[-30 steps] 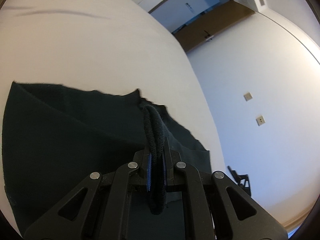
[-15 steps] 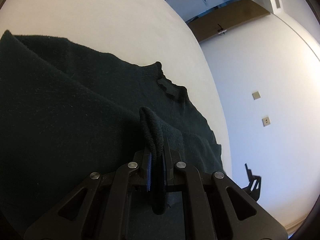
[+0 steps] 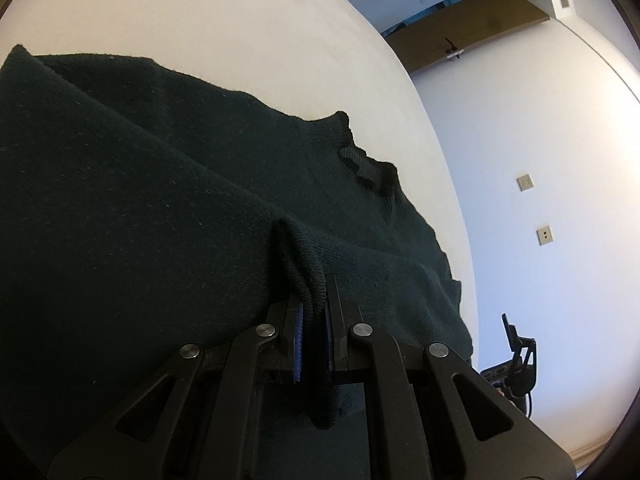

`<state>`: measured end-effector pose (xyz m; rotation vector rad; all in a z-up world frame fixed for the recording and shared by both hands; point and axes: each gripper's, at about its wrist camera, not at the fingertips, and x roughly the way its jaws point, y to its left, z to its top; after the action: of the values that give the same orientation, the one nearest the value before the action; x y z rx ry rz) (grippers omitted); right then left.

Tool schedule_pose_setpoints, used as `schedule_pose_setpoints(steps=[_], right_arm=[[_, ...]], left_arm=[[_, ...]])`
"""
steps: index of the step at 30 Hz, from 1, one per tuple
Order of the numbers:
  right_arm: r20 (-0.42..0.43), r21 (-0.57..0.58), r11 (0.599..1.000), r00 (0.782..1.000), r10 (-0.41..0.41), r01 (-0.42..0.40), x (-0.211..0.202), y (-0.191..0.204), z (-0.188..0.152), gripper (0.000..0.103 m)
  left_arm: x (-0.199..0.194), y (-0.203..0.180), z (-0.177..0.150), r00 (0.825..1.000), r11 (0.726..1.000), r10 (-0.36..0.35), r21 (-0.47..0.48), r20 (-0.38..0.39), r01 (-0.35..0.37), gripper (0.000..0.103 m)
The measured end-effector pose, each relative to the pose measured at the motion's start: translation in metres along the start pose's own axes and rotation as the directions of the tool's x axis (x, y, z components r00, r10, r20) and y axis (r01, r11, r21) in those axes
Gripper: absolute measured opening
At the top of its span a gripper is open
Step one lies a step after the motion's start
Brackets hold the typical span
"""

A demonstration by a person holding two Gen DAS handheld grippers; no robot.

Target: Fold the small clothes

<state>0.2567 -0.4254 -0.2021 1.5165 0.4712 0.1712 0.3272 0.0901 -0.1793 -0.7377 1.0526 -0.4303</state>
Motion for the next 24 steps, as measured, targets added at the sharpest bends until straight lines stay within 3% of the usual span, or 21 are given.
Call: schedule_pose_setpoints(steps=[4,10,13,16,18,21,24], right_arm=[[0.009,-0.040,0.999,1.000,-0.016,0.017,-0.001,-0.006,0.000,0.055],[-0.028,-0.094,0.994,0.998,-0.064,0.061,0.007,0.000,-0.004,0.055],[-0.066,-0.086,0.995,0.996,-0.063,0.058,0.000,0.003,-0.008,0.063],[-0.069,-0.006,1.000,0.997,-0.021,0.021,-0.027,0.002,-0.010,0.076],[-0.046,0.011,0.999,0.998,-0.042,0.043,-0.045,0.004,-0.015,0.088],[-0.052,-0.010,0.998,0.997,-0.063,0.063,-0.061,0.012,-0.021,0.088],[-0.068,-0.071,0.996,0.995,-0.066,0.062,-0.057,0.030,-0.024,0.088]], left_arm=[[0.001,0.002,-0.004,1.000,1.000,0.003,0.017,-0.004,-0.003,0.007],[-0.007,0.008,-0.008,1.000,0.999,0.010,0.030,-0.003,-0.010,0.009],[-0.008,0.006,-0.008,1.000,0.999,0.016,0.043,-0.005,-0.016,0.009],[-0.011,0.007,-0.007,1.000,0.999,0.010,0.047,-0.019,-0.009,0.009],[-0.015,0.010,-0.006,1.000,0.999,0.007,0.037,-0.027,-0.006,0.010],[-0.024,0.010,-0.006,0.999,0.998,0.044,0.047,-0.024,-0.042,0.011],[-0.044,0.006,-0.006,0.990,0.989,0.137,0.053,0.022,-0.138,0.011]])
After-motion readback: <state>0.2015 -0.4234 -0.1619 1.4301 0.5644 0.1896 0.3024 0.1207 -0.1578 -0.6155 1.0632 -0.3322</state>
